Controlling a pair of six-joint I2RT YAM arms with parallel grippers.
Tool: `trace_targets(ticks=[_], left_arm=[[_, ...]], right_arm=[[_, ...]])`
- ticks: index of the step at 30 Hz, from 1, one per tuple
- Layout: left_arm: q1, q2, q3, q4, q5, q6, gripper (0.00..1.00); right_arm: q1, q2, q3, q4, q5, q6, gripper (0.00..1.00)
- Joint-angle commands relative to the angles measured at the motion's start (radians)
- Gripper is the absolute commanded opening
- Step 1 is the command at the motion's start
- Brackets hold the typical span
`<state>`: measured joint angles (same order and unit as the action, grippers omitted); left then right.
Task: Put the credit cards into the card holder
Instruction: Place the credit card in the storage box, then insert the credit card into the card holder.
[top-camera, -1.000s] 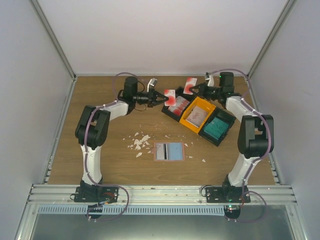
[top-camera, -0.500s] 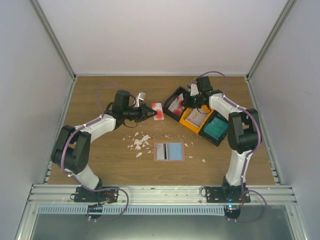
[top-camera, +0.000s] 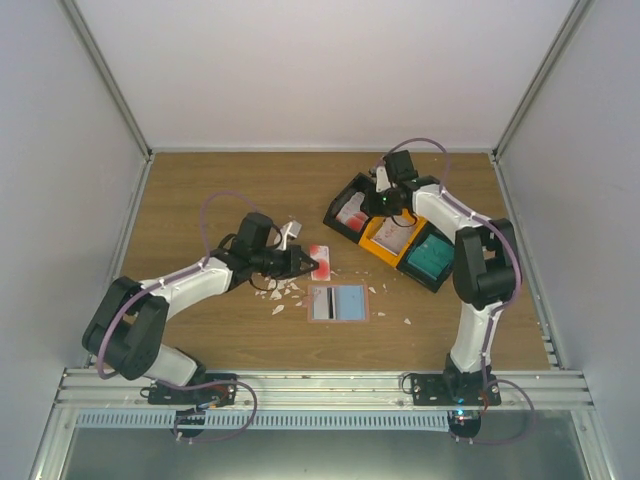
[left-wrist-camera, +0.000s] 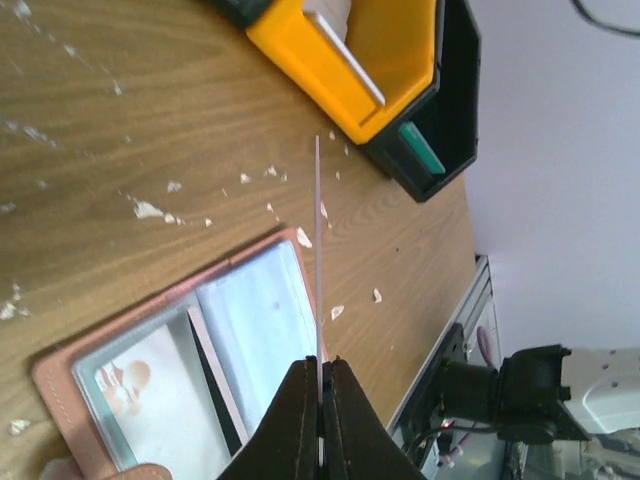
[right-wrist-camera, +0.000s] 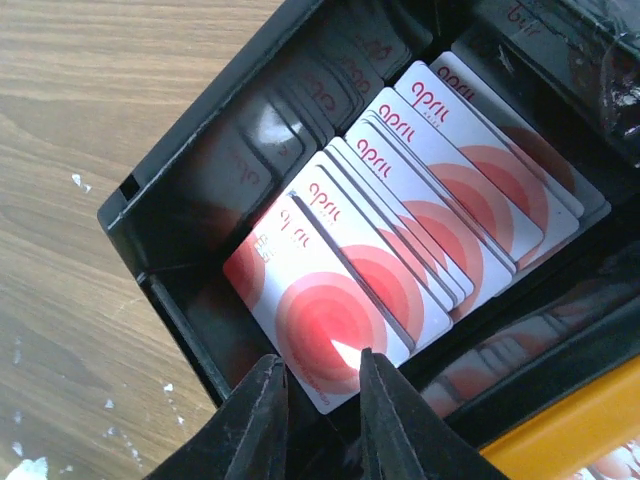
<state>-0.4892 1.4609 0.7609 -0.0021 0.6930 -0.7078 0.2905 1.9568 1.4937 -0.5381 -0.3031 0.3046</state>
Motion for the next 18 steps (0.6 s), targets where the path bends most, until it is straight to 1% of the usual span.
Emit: trace_targets(ticks=[1,4,6,11,14,18], left_arm=[[-0.065,-0.042,-0.038,0.01,-0.065,0.02,0.0],[-0.118,-0.054,-0.079,0.036,-0.097,0.012,0.0],[-0.153,-0.061,-0.115,0.062,-0.129,0.003,0.0],[-0.2,-0.05,-0.236,0.216,-0.133,-0.052,0.0],[-0.216,-0.025,-0.279,0.314,-0.128,-0.103,0.0],[-0.224,0.019,-0.323,0.434,-0.134,-0.201,0.0]], right_arm=[[0.033,-0.123,-0.048,0.042,0.119,0.03,0.24],[0.073,-0.251,-0.127,0.064,0.185,0.048,0.3],[0.108,-0.329,-0.208,0.072,0.223,0.063,0.35],[0.229,-0.526,-0.485,0.094,0.301,0.169,0.45],[0.3,-0.612,-0.622,0.11,0.323,0.253,0.47],[0.375,-0.657,-0.724,0.104,0.316,0.352,0.48]])
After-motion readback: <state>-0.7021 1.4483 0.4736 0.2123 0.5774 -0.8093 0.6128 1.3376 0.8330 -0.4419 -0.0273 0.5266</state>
